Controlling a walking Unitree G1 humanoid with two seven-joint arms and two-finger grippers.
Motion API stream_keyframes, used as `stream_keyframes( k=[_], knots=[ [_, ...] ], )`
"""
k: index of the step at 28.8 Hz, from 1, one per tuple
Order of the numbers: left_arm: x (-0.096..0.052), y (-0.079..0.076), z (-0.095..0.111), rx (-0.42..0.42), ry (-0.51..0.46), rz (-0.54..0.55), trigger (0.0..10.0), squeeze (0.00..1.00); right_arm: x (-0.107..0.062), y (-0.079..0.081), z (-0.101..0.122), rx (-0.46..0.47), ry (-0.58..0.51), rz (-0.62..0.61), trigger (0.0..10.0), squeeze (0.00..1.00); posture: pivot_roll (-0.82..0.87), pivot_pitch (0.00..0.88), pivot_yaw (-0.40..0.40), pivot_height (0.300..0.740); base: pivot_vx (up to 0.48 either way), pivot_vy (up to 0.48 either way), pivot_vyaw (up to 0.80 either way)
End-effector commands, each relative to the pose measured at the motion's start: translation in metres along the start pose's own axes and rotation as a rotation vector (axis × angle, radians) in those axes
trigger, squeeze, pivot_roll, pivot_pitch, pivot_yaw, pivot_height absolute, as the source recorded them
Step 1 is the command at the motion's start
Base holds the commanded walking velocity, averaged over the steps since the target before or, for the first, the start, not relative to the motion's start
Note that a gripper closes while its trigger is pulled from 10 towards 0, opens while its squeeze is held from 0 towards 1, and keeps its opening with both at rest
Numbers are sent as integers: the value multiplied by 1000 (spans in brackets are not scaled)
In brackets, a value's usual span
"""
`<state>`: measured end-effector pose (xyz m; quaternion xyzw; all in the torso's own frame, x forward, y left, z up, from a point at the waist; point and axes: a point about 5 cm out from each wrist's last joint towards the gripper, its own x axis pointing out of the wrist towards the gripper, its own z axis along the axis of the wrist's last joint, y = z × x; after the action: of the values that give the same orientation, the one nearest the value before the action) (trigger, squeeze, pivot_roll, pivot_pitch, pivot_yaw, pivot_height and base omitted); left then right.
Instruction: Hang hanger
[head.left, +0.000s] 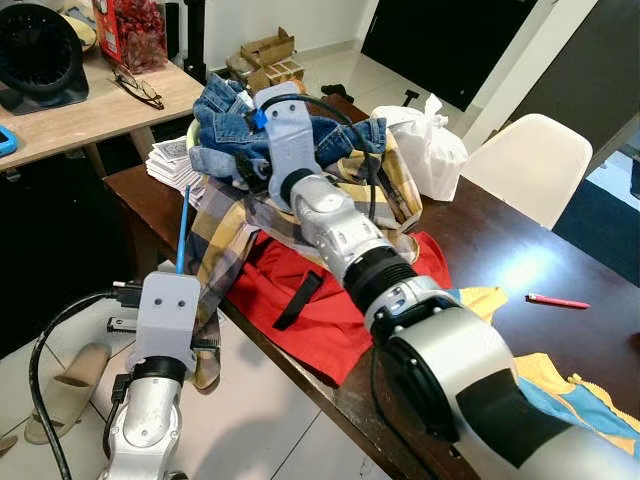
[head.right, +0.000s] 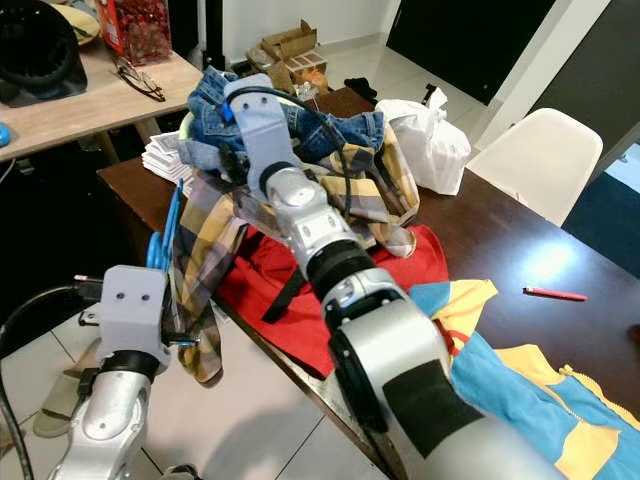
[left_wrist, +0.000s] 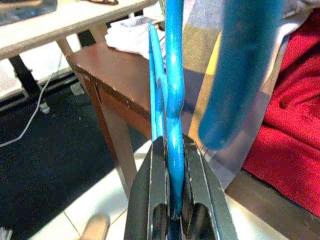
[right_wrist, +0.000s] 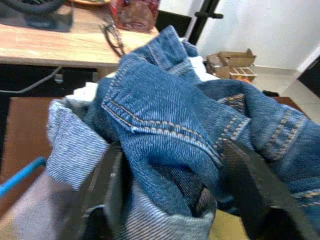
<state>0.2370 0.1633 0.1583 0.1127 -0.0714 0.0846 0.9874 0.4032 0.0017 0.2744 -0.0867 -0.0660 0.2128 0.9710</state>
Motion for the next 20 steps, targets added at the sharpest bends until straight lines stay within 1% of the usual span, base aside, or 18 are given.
stream_keyframes(
  k=[1,8,10,11,12,13,14,15,16,19,20],
  knots=[
    [-4,-7,0,-21,14,-15,10000,0,-4,-15,-22,-10,86,-31,0,0,252,142,-255,740,0,0,0],
    [-5,-7,0,-24,15,-14,10000,0,-5,-16,-24,33,87,-19,0,0,247,145,-254,740,0,0,0],
    [-5,-7,0,-25,16,-13,10000,0,-5,-14,-22,77,64,-3,0,0,247,145,-254,740,0,0,0],
    [-5,-7,0,-25,16,-13,10000,0,-5,-14,-22,77,64,-3,0,0,247,145,-254,740,0,0,0],
    [-4,-6,0,-25,16,-13,10000,0,-4,-11,-17,135,33,12,0,0,250,145,-255,740,0,0,0],
    [-4,-6,0,-25,16,-13,10000,0,-4,-11,-17,135,33,12,0,0,250,145,-255,740,0,0,0],
    [-4,-6,0,-25,17,-13,10000,0,-3,-10,-14,167,17,19,0,0,250,145,-255,740,0,0,0],
    [-4,-6,0,-25,17,-13,10000,0,-3,-10,-14,167,17,19,0,0,250,145,-255,740,0,0,0],
    [-4,-6,-1,-24,18,-12,10000,0,-2,-8,-6,271,-20,41,0,0,253,143,-254,740,0,0,0],
    [-4,-6,-1,-24,18,-12,10000,0,-2,-8,-6,271,-20,41,0,0,253,143,-254,740,0,0,0],
    [-4,-5,-1,-24,19,-12,10000,0,0,-5,10,467,-79,92,0,0,252,139,-252,740,0,0,0]
  ],
)
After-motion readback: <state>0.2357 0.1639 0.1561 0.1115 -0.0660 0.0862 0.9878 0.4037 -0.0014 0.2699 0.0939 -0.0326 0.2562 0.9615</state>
